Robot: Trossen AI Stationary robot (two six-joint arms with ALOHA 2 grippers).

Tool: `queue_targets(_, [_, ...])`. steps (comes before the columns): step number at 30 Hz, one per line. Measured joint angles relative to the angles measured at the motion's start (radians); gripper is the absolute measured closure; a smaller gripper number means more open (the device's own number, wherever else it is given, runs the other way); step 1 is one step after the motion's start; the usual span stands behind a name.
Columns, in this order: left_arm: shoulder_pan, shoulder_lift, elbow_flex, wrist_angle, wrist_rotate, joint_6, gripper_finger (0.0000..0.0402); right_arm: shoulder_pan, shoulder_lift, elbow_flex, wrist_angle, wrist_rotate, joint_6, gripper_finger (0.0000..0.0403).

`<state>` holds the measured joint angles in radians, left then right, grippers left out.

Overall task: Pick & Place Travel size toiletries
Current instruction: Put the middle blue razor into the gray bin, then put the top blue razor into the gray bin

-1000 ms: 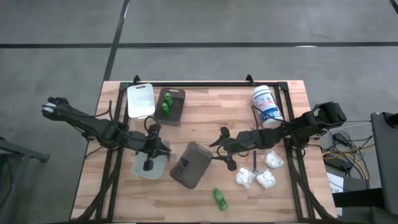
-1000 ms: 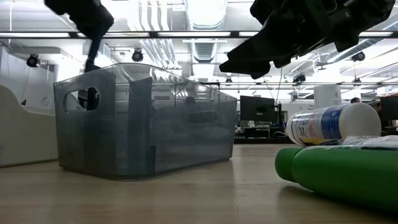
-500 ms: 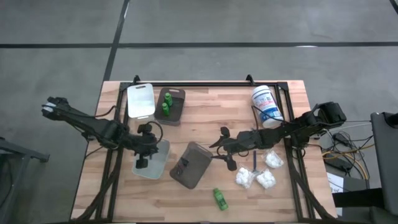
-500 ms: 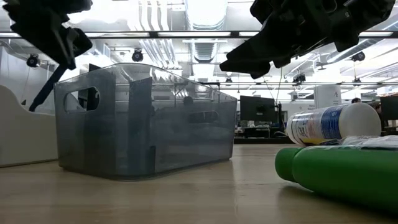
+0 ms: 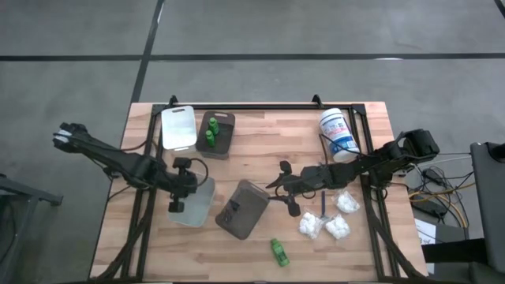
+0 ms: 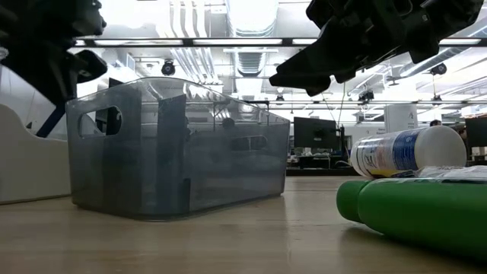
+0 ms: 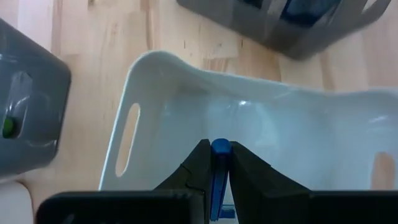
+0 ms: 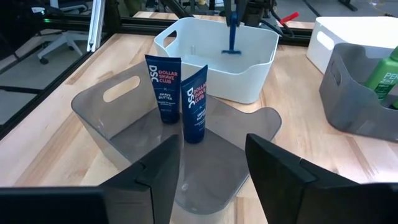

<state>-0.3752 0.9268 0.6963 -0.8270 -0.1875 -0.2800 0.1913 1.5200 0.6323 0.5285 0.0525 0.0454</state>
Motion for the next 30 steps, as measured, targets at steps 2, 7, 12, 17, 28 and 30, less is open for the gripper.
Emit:
queue_targets(2, [0.000,0.000,-0.017,0.005,-0.001,0.029,0.0362,0.000,0.000,0.000,0.000,0.000,-0.001,0.0234])
queue_targets(7, [0.000,0.000,-0.042,0.045,-0.006,0.044,0.0362,0.000,0.000,0.000,0.000,0.000,-0.004,0.0247])
queue_targets(12, [0.000,0.002,-0.047,0.058,-0.008,0.059,0.0362,0.000,0.000,0.000,0.001,0.000,-0.005,0.0262])
queue_targets(17, [0.000,0.008,-0.047,0.057,-0.014,0.065,0.0359,0.000,0.000,0.000,0.001,0.000,-0.005,0.0279])
queue_targets(28, [0.001,0.031,-0.047,0.058,-0.083,0.087,0.0303,0.000,0.000,0.000,0.001,0.000,-0.005,0.0317])
queue_targets(30, [0.001,0.039,-0.047,0.059,-0.083,0.088,0.0295,0.000,0.000,0.000,0.001,0.000,-0.005,0.0325])
